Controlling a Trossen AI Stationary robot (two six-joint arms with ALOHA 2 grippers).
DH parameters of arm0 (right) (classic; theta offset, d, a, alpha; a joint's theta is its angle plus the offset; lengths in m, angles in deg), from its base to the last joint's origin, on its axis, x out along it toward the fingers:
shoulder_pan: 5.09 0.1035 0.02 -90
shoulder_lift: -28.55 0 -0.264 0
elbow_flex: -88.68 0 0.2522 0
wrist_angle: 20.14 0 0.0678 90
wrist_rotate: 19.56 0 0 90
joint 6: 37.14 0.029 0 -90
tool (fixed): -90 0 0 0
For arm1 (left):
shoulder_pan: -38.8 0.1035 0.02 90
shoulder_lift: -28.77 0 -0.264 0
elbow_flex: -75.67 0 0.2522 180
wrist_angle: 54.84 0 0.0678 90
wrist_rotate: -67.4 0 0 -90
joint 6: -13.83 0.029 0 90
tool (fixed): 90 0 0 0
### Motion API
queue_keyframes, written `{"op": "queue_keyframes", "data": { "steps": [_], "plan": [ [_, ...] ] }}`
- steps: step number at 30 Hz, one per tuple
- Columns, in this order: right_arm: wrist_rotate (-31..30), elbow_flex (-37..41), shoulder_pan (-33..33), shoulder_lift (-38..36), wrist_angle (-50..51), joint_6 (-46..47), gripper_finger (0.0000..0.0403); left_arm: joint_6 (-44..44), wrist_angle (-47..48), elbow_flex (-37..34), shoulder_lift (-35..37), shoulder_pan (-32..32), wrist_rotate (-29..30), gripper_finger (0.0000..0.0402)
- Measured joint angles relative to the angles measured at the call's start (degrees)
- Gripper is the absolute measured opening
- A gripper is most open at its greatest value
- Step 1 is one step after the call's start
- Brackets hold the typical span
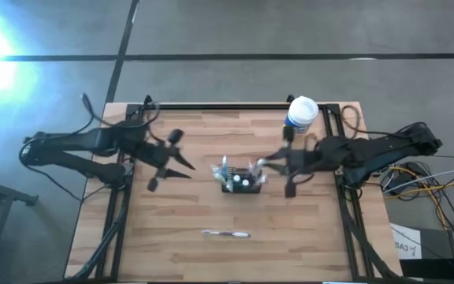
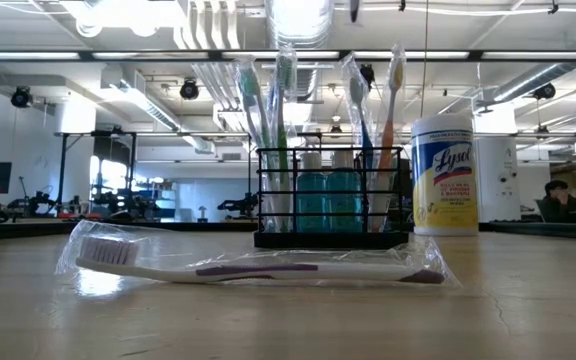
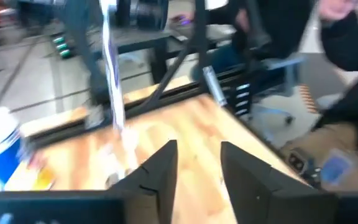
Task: Pick & Place toothbrushing station
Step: Put the top purple toothbrush into the black mesh organizer
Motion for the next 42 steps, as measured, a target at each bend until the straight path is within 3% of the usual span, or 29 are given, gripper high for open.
{"op": "queue_keyframes", "data": {
  "steps": [4, 7, 12, 16, 25, 42],
  "plan": [
    [-3.43, 3.71, -1.35, -6.81, -0.08, 0.72, 0.0013, -3.07, -2.69, -11.30, 9.62, -0.86, 8.02, 0.0063],
    [-4.61, 7.66, -3.06, -11.00, 0.01, 2.91, 0.0013, -4.67, -10.45, -21.29, 16.09, -0.95, 8.81, 0.0011],
    [-6.02, 16.01, -4.44, -15.72, -3.07, 9.25, 0.0013, -7.82, -26.54, -33.74, 22.86, -0.95, 8.78, 0.0011],
    [-6.61, 23.36, -4.30, -16.36, -10.73, 11.56, 0.0013, -10.80, -32.29, -39.66, 25.88, -0.95, 8.75, 0.0008],
    [-10.47, 32.62, -4.40, -13.57, -21.95, 13.36, 0.0013, -17.38, -33.09, -44.72, 26.91, -0.97, 7.49, 0.0013],
    [-12.21, 34.56, -4.34, 0.64, -29.75, 16.23, 0.0013, -17.20, -33.24, -44.93, 26.80, -0.97, 7.47, 0.0018]
  ]
}}
